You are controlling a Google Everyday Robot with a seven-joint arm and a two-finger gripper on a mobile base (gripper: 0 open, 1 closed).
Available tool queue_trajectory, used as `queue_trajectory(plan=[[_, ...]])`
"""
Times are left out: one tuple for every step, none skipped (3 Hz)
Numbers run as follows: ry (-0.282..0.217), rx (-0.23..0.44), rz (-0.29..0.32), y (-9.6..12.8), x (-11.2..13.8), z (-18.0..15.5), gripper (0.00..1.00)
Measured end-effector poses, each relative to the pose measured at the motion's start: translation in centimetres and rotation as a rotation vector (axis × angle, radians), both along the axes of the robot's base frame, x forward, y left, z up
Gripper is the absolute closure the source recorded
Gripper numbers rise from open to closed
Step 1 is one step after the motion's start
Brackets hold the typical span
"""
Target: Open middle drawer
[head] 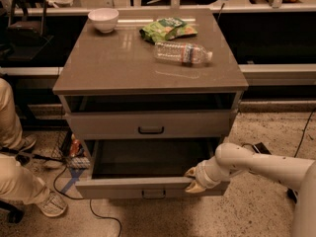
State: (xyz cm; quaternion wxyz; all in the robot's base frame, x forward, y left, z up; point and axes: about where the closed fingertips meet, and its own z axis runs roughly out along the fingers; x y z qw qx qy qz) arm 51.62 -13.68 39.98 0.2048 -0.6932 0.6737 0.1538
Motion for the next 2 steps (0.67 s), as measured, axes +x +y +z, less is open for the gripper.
queue_trajectory(plan=[[0.003,0.001,0.002,0.13,-0.11,-0.13,0.27],[-0.006,-0.003,0.006,0.05,-0.78,0.13,0.04]])
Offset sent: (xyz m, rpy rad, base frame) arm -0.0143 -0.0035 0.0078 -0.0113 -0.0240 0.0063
